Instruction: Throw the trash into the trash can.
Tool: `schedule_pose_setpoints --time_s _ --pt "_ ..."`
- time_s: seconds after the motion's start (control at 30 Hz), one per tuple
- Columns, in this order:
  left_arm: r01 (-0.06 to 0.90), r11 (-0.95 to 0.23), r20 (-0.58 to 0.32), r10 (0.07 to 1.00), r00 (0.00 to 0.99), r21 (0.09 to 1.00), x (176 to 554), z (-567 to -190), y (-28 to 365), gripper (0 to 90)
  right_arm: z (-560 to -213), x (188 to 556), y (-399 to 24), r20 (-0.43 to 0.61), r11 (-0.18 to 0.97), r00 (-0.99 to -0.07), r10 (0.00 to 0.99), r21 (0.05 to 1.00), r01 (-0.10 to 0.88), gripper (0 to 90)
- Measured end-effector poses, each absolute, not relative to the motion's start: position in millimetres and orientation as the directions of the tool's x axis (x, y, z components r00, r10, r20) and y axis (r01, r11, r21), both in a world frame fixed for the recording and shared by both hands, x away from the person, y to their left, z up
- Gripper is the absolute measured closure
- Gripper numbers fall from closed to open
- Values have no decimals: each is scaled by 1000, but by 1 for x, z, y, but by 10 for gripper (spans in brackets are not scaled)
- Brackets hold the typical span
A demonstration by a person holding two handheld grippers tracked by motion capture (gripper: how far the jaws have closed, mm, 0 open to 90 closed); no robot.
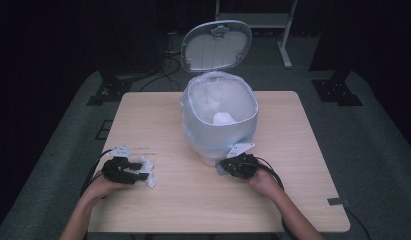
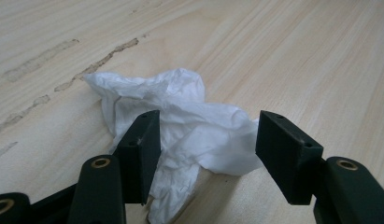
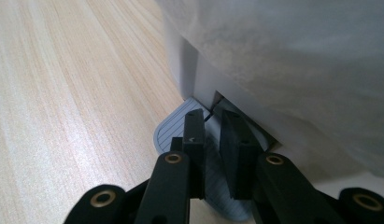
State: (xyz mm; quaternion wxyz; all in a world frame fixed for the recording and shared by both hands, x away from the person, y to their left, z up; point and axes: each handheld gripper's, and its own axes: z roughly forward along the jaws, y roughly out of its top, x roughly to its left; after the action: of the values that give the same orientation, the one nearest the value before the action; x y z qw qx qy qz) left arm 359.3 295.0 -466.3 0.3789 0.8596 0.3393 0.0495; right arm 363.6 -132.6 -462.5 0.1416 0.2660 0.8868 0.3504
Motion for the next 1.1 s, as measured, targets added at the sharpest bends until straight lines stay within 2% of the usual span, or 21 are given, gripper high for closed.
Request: schedule_pose_setpoints --time_s 0.3,0.37,0.5,0.73,1.0,1.1 --pt "519 -515 -113 627 771 683 357 -466 292 455 -462 364 -132 -66 615 -819 570 696 372 797" --pt "494 -534 -67 630 774 686 354 -467 290 486 -462 364 -132 -66 615 -819 570 696 371 797" --pt "485 -541 -41 638 769 687 353 -467 289 511 -463 364 -132 -66 615 -819 569 696 371 797" --pt "467 -549 9 655 755 693 351 -468 289 639 -463 364 -133 -67 615 -820 569 697 370 796" --pt "455 -535 17 660 751 712 349 -470 288 807 -463 364 -133 -67 615 -820 569 697 369 795" --pt "439 -545 21 644 765 715 348 -470 288 838 -463 364 -133 -68 615 -819 569 697 369 794"
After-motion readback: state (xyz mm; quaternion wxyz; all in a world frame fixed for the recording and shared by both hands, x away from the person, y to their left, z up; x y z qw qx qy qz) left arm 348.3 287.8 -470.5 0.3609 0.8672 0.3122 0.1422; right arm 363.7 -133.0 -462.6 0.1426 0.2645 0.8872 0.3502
